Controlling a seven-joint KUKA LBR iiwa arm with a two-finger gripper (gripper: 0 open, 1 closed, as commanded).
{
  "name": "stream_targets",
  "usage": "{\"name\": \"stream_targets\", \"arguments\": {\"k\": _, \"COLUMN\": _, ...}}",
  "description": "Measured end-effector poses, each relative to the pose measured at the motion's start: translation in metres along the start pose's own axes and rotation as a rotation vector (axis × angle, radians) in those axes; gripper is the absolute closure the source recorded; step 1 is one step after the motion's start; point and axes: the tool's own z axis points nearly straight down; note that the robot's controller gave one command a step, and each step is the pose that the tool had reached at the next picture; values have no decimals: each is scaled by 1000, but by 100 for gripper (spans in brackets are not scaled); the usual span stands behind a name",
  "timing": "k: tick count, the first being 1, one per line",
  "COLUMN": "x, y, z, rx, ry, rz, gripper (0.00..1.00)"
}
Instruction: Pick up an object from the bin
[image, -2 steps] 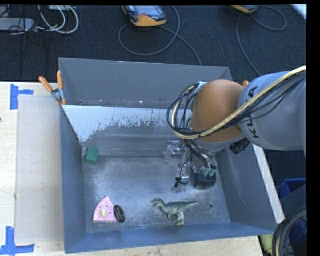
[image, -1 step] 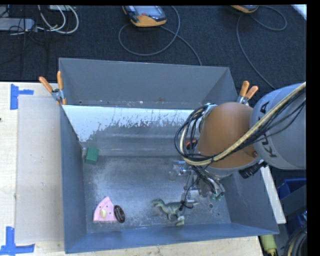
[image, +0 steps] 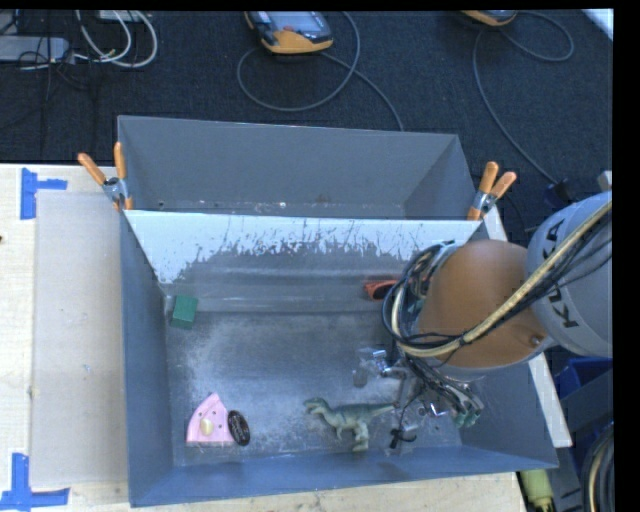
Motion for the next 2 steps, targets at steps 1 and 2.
{"name": "stream_targets", "arguments": {"k": 1, "x": -3, "y": 3, "z": 53, "rx": 0, "ry": -2, "rz": 270, "gripper": 0}}
{"name": "stream_targets", "arguments": {"k": 2, "x": -2, "y": 8, "z": 69, "rx": 1, "ry": -5, "rz": 150, "gripper": 100}}
